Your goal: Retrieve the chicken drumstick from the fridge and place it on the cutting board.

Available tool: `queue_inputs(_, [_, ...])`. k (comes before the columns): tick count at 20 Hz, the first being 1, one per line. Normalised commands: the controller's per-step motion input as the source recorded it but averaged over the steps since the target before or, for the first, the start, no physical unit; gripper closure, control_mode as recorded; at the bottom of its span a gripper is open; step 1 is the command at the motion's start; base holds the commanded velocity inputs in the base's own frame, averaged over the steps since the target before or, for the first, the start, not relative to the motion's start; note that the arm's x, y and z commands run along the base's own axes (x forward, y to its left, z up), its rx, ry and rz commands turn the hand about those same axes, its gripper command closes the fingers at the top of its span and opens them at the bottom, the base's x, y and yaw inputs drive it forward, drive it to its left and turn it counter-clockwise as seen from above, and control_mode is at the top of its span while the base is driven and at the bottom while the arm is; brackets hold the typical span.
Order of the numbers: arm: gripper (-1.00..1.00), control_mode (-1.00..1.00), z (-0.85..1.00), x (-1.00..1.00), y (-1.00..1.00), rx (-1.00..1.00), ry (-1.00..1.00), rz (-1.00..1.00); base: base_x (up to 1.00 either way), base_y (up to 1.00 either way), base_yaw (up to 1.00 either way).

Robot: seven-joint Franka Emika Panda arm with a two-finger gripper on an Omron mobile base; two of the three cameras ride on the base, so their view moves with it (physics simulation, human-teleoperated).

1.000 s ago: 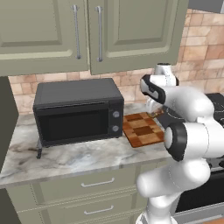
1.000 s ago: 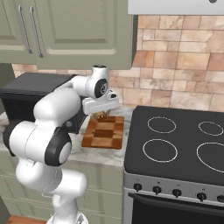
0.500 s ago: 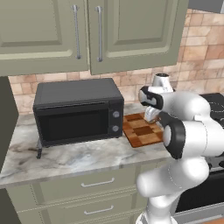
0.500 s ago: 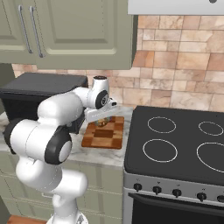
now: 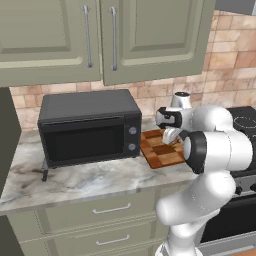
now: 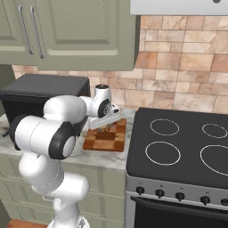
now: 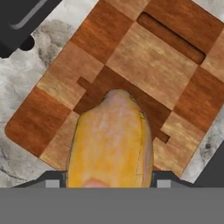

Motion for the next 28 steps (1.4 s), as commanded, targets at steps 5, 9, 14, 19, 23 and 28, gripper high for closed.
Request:
queue_inputs(5, [1.0, -1.0, -0.07, 0.48, 0.0, 0.0, 0.02, 0.0, 0.0, 0.0, 0.0])
queue_inputs(9, [1.0, -1.0, -0.13, 0.42, 0.0, 0.0, 0.0, 0.0, 0.0, 0.0, 0.0])
queue_inputs(14, [1.0, -1.0, -0.36, 0.31, 0.0, 0.0, 0.0, 0.0, 0.0, 0.0, 0.0])
queue_inputs(19, [1.0, -1.0, -0.38, 0.2, 0.0, 0.0, 0.0, 0.0, 0.0, 0.0, 0.0])
queue_inputs(23, [1.0, -1.0, -0.26, 0.04, 0.0, 0.0, -0.01, 0.0, 0.0, 0.0, 0.0])
queue_inputs(28, [1.0, -1.0, -0.1, 0.0, 0.0, 0.01, 0.0, 0.0, 0.0, 0.0, 0.0])
